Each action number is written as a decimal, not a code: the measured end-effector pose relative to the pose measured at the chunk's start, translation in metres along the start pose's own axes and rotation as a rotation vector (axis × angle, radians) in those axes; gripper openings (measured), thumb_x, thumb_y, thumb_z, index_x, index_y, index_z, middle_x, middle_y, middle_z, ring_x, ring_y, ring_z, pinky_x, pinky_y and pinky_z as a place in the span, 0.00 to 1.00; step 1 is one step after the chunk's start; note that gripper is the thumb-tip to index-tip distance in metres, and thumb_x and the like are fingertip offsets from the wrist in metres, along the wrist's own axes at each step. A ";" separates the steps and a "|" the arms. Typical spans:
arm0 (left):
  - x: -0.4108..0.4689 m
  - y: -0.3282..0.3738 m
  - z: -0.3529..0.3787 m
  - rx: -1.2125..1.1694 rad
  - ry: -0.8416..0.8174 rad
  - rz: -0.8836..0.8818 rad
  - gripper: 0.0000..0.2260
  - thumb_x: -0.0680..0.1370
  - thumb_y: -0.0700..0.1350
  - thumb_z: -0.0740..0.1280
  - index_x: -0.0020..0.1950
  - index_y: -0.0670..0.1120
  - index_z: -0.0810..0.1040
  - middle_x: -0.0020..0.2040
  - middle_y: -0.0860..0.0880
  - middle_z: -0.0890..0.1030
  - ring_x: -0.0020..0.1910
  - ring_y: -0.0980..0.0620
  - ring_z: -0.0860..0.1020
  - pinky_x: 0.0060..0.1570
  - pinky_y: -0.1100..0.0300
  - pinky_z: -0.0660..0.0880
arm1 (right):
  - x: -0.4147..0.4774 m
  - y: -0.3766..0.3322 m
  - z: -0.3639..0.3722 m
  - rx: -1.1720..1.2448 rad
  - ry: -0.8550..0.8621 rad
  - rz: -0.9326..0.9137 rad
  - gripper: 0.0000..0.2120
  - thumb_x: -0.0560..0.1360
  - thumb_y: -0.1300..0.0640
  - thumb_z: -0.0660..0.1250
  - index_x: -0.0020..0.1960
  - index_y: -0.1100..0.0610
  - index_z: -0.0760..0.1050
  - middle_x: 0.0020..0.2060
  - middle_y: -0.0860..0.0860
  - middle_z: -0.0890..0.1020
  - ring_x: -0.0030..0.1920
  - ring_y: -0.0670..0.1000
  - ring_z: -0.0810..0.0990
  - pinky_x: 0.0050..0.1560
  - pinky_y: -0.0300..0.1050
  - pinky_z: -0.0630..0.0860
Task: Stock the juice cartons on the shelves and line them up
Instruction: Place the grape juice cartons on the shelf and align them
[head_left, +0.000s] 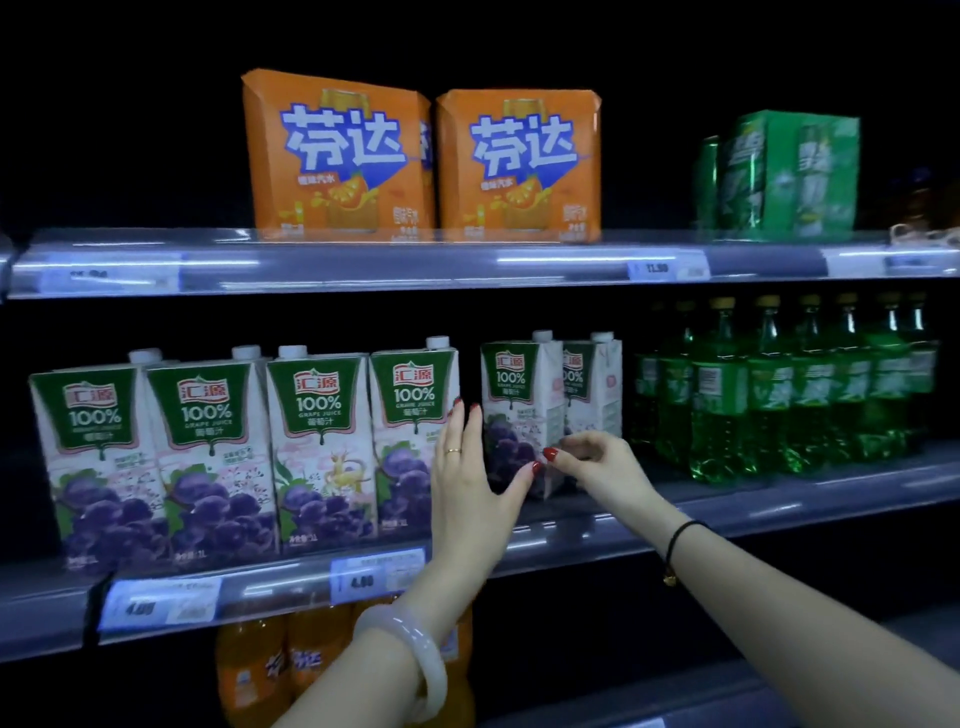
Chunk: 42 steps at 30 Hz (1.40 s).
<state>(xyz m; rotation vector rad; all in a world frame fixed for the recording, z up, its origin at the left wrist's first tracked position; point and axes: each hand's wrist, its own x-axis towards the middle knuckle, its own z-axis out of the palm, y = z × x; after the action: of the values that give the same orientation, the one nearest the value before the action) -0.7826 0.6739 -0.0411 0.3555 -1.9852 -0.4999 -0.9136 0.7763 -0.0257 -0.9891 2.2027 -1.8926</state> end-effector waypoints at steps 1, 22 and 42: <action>0.000 0.005 0.009 -0.043 -0.023 -0.015 0.36 0.74 0.56 0.68 0.77 0.49 0.54 0.77 0.56 0.51 0.75 0.56 0.51 0.73 0.54 0.55 | 0.003 0.003 -0.009 -0.008 0.031 0.003 0.19 0.71 0.58 0.73 0.58 0.65 0.75 0.50 0.56 0.81 0.50 0.52 0.79 0.51 0.46 0.77; 0.062 -0.008 0.096 -0.341 0.019 -0.590 0.45 0.65 0.48 0.78 0.75 0.43 0.57 0.66 0.46 0.73 0.62 0.51 0.73 0.57 0.63 0.68 | 0.089 0.054 -0.066 0.017 -0.167 -0.082 0.25 0.66 0.58 0.76 0.56 0.50 0.67 0.42 0.39 0.77 0.40 0.37 0.76 0.32 0.29 0.72; 0.025 0.047 0.086 0.284 0.364 -0.648 0.40 0.55 0.69 0.74 0.53 0.41 0.69 0.54 0.42 0.74 0.57 0.41 0.72 0.51 0.49 0.73 | 0.084 0.047 -0.107 0.193 -0.428 0.086 0.20 0.67 0.68 0.71 0.50 0.49 0.70 0.50 0.53 0.80 0.51 0.51 0.79 0.50 0.50 0.77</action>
<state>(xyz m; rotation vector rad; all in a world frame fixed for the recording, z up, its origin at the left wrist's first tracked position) -0.8724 0.7201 -0.0334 1.2011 -1.5562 -0.5043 -1.0481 0.8273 -0.0137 -1.1181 1.7584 -1.6318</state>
